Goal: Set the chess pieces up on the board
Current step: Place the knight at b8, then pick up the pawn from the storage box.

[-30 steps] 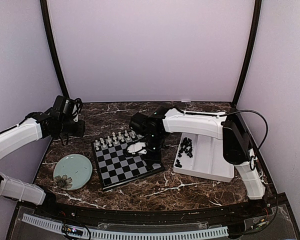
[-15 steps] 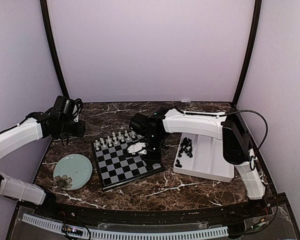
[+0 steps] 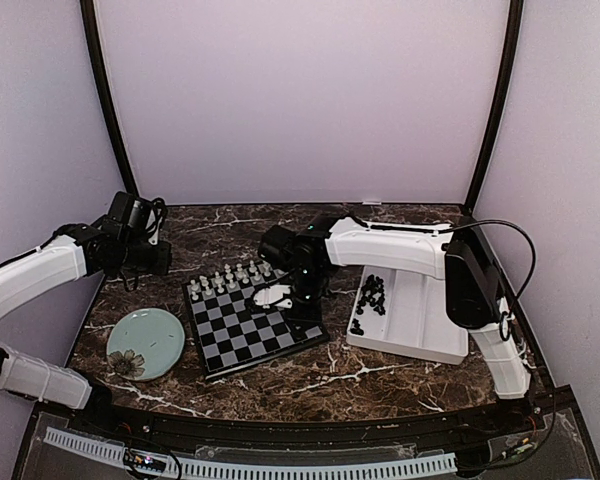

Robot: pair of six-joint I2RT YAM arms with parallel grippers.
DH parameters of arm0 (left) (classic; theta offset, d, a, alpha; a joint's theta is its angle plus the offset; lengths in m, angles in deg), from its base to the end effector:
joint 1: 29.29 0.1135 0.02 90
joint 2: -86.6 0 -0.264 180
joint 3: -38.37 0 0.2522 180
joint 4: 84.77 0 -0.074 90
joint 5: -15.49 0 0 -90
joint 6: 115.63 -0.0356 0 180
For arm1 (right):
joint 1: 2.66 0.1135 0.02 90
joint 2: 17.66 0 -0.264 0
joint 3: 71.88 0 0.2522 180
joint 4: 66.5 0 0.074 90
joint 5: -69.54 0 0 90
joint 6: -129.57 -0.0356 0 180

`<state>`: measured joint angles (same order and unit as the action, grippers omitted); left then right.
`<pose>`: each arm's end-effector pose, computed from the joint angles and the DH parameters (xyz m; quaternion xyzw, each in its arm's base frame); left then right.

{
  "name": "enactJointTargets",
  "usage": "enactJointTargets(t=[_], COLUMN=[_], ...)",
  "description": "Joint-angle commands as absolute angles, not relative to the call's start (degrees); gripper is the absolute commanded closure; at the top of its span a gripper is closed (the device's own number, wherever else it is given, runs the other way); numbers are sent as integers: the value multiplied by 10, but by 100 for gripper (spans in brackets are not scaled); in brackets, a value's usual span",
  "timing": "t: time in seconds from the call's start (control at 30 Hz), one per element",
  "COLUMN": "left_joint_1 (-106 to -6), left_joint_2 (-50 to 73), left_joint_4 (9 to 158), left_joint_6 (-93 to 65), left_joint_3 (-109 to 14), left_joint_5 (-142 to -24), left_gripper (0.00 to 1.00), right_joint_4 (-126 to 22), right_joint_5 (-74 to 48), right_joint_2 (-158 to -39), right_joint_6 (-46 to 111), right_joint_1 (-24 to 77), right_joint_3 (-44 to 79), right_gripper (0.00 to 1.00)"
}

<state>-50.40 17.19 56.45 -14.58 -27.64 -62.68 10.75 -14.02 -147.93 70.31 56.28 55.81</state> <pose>0.2448 -0.0867 0.2726 0.0381 0.9095 -0.0211 0.4135 0.2349 0.3977 0.1959 -0.7048 0.7017 0.0758 0.0722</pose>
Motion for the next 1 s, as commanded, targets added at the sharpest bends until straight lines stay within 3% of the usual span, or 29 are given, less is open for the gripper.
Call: enactJointTargets(t=[0.0,0.3,0.5,0.63,0.97], left_joint_1=[-500,-499,-498,-498,-497], left_joint_2=[170,169,174,174,167], left_joint_4=[560,561,571,571,572], left_joint_6=[-153,-150,-153,-153,-153], left_joint_3=[-280,-281,-282,-283,-282], left_joint_5=[-632,-637,-666,-666,-669], left_gripper=[81,80,71,66,66], right_joint_4=[115,80,23,-5,-46], right_joint_5=[-124,-83,-113,-143,-151], right_joint_2=[-1447,-1317,-1255,-1251,-1284], right_joint_6=[696,672,645,636,627], right_joint_1=[568,469,365,329,313], right_joint_3=[566,481,366,296,244], right_gripper=[74,72,73,76,72])
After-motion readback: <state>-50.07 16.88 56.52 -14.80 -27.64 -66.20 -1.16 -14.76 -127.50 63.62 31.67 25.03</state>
